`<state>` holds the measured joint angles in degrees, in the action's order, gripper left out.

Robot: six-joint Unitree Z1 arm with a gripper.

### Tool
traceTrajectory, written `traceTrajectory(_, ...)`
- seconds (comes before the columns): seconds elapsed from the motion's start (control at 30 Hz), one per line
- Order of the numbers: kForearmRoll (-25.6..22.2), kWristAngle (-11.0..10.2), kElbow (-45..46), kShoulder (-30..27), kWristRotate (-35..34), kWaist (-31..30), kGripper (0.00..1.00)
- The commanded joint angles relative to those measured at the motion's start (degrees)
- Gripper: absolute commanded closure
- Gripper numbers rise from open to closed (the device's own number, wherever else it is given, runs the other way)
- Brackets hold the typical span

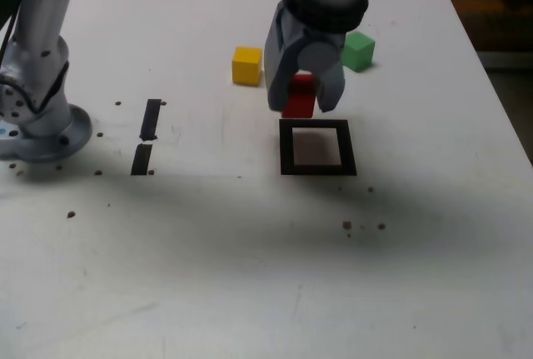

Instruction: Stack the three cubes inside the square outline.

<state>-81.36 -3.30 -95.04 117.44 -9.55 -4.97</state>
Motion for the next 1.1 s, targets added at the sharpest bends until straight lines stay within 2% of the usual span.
traceTrajectory(0.0, 1.3, 0.12, 1.12, -1.32, -0.24, -0.22, 0.73)
traceTrajectory(0.27, 4.09, 0.51, 2.62, -1.39, -0.53, -1.56, 0.73)
traceTrajectory(0.57, 7.44, 1.91, 4.33, -0.02, -0.47, -2.58, 0.73)
traceTrajectory(0.8, 10.68, 1.74, 5.88, 1.09, -0.47, -2.58, 0.73)
traceTrajectory(1.07, 11.25, 1.01, 6.01, 1.35, -0.49, -2.58, 0.71)
